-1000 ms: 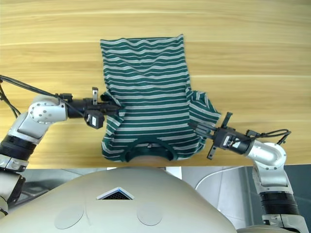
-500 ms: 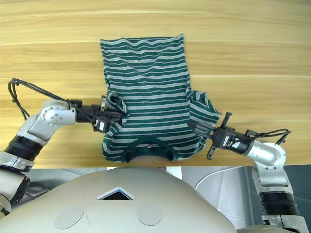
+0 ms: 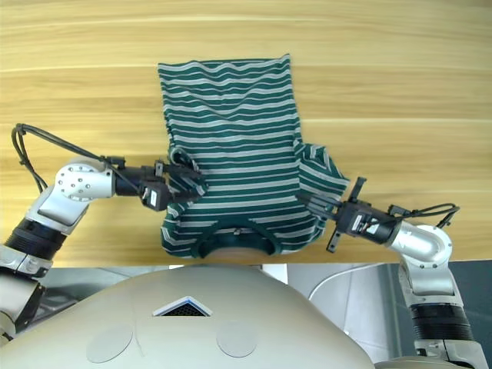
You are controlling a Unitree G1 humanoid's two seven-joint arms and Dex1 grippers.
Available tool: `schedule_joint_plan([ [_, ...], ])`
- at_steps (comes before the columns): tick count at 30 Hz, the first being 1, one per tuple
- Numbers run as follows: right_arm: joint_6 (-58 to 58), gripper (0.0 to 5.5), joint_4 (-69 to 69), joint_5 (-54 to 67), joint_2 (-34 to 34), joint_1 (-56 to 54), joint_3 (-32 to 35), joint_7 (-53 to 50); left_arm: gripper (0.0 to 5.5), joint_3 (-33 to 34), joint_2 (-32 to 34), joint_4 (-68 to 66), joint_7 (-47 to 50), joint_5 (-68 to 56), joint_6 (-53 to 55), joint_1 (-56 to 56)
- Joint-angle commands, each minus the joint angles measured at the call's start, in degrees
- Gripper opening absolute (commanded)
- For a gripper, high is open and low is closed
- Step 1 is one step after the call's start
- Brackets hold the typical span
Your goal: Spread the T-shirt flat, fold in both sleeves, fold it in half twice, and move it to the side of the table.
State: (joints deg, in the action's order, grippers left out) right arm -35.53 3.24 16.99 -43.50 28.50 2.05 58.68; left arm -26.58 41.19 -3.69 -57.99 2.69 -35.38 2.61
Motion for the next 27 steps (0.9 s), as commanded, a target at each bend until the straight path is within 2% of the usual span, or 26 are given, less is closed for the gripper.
schedule_joint_plan([
  [1, 0.15, 0.0, 0.6, 0.29, 0.37, -0.5, -0.03, -0.26, 3.06, 1.49, 2.12, 2.81, -1.96, -5.19, 0.98, -1.87],
  [10, -0.14, 0.0, 0.44, 0.12, 0.79, 0.53, 0.0, -0.66, 4.44, 12.98, 8.32, -1.93, 0.61, -9.27, -1.47, -8.72],
  [16, -0.26, 0.0, 0.5, 0.43, 0.51, 1.02, 0.47, -0.51, 5.38, 14.32, 7.67, -4.8, 1.26, -8.3, -2.33, -11.67],
  [27, -0.34, 0.0, 0.7, 0.64, 0.39, 1.86, 0.91, -0.52, 5.38, 12.77, 7.13, -3.1, -1.01, -9.69, -3.16, -16.65],
])
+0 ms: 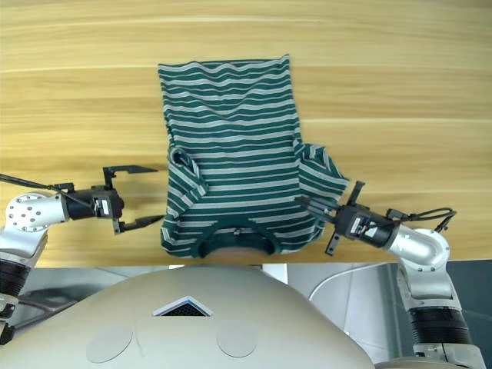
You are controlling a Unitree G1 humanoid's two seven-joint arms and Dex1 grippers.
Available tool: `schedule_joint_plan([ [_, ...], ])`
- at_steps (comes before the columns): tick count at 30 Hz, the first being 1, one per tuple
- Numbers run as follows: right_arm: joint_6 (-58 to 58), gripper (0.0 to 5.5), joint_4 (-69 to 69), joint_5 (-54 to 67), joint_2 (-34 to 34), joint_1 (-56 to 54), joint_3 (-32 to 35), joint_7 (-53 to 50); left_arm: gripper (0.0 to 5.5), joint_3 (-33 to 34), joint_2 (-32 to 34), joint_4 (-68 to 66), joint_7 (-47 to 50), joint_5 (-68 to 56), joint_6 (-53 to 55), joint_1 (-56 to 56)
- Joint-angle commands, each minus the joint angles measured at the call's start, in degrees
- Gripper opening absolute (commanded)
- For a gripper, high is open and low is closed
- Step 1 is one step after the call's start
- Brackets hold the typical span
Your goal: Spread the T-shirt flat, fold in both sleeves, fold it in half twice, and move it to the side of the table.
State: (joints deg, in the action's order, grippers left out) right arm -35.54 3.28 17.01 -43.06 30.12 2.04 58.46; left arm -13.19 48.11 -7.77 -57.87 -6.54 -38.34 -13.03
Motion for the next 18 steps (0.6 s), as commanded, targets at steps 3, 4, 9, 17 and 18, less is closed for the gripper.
schedule_joint_plan([
  [3, -0.54, 0.0, 0.57, 0.62, 0.01, 0.62, 1.08, -0.23, 5.38, -0.64, 0.42, 1.32, -1.93, -0.97, -0.65, -2.05],
  [4, -0.53, 0.0, 0.6, 0.62, 0.01, 0.67, 1.1, -0.24, 5.38, -0.6, 0.4, 1.41, -2.15, -1.06, -0.73, -2.25],
  [9, -0.35, 0.0, 0.75, 0.65, 0.01, 0.77, 1.16, -0.31, 5.38, -0.67, 0.41, 2.58, -3.41, -2.39, -1.24, -3.42],
  [17, 0.02, 0.0, 1.01, 0.48, 0.2, 0.49, 0.83, -0.59, 5.38, -0.8, -0.12, 4.36, -4.35, -3.67, -1.58, -3.88],
  [18, 0.05, 0.0, 1.0, 0.47, 0.2, 0.47, 0.78, -0.62, 5.38, -0.84, -0.19, 4.68, -4.41, -3.88, -1.56, -3.89],
])
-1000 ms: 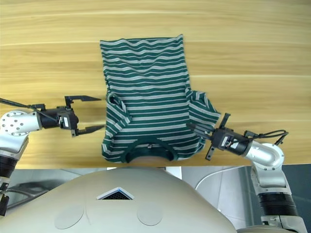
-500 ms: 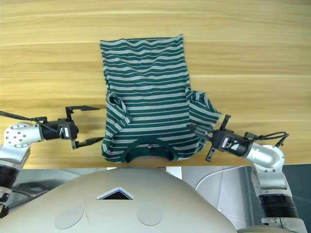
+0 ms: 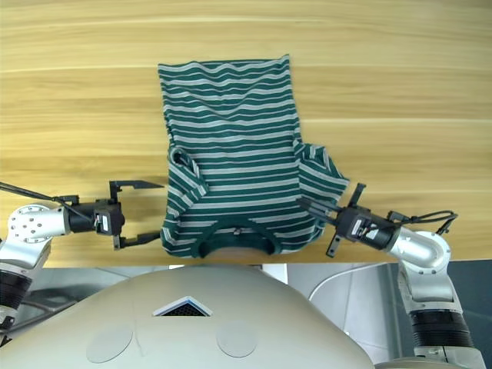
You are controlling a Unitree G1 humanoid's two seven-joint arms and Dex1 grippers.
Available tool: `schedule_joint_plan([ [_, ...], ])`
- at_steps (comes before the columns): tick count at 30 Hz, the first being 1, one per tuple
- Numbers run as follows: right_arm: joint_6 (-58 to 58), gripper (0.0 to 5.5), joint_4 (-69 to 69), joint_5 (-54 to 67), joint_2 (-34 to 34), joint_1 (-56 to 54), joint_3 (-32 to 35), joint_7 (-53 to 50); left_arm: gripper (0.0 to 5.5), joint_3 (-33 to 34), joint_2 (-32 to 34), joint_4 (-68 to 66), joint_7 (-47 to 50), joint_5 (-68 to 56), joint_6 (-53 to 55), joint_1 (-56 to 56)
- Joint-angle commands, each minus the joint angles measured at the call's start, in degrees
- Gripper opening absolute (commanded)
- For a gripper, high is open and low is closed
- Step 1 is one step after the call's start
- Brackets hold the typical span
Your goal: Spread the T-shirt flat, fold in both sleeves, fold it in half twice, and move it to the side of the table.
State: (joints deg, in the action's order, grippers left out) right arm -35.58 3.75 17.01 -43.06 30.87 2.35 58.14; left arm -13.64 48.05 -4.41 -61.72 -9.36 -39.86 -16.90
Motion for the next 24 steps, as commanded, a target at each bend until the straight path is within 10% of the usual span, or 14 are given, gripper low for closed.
schedule_joint_plan([
  [1, 0.09, 0.0, 0.47, 0.46, 0.22, -0.31, 0.43, -0.31, 5.38, -0.32, -0.16, 1.77, -0.58, -1.34, 0.01, -0.07],
  [24, 0.06, 0.0, 0.45, 0.09, 0.51, -1.08, -0.13, -0.37, 5.38, -4.63, -4.65, 5.4, -0.83, -0.42, 1.96, 4.63],
])
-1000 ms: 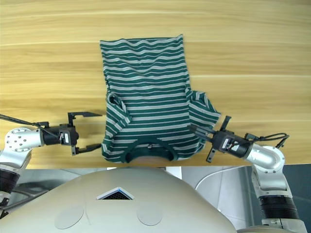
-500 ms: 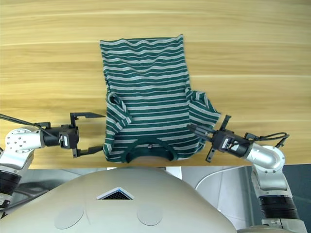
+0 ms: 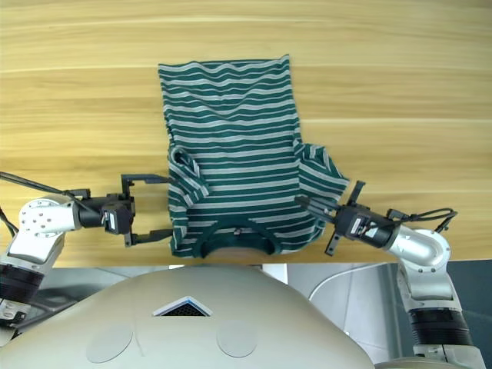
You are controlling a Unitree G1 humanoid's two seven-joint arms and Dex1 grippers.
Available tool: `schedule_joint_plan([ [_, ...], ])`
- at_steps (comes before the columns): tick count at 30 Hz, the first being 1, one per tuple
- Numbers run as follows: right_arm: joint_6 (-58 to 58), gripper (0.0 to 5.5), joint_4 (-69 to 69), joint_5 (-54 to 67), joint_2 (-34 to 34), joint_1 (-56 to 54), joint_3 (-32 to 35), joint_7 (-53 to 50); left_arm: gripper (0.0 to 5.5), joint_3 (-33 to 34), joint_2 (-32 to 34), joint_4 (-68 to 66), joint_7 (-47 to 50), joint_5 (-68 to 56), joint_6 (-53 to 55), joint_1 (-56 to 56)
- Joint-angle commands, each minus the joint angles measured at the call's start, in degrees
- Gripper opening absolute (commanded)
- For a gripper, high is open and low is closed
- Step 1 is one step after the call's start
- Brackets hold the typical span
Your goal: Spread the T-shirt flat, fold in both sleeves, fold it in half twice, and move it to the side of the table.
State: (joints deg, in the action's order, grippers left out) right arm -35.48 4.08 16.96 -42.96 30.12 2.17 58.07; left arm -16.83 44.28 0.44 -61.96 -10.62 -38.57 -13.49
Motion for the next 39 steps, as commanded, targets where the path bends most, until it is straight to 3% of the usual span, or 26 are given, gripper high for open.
schedule_joint_plan([
  [1, -0.08, 0.0, 0.15, 0.12, 0.43, -0.29, 0.04, -0.32, 5.38, -1.99, -1.04, 0.59, -0.77, 1.02, 0.74, 1.36],
  [14, 0.12, 0.0, 0.18, -0.1, 0.7, -0.81, -0.56, -0.31, 5.38, -6.54, 3.55, 1.07, -4.91, 5.71, 1.82, 0.86],
  [22, 0.12, 0.0, 0.22, -0.27, 1.18, -0.89, -0.87, -0.4, 5.38, -0.97, 7.12, 1.77, -3.05, 1.64, 1.02, 0.4],
  [26, 0.28, 0.0, 0.49, -0.03, 1.08, -0.79, -0.78, -0.32, 5.38, 4.39, 8.57, 4.38, -4.44, -8.68, 1.22, -0.2],
  [29, 0.19, 0.0, 0.42, 0.03, 1.06, -0.71, -0.75, -0.24, 5.38, 6.5, 7.14, 2.16, -4.81, -11.26, 2.39, 2.37],
  [39, 0.66, 0.0, 0.54, 0.16, 0.81, -1.21, -0.59, -0.18, 5.38, 2.54, -5.29, -8.33, 4.01, 5.04, 3.98, 12.07],
])
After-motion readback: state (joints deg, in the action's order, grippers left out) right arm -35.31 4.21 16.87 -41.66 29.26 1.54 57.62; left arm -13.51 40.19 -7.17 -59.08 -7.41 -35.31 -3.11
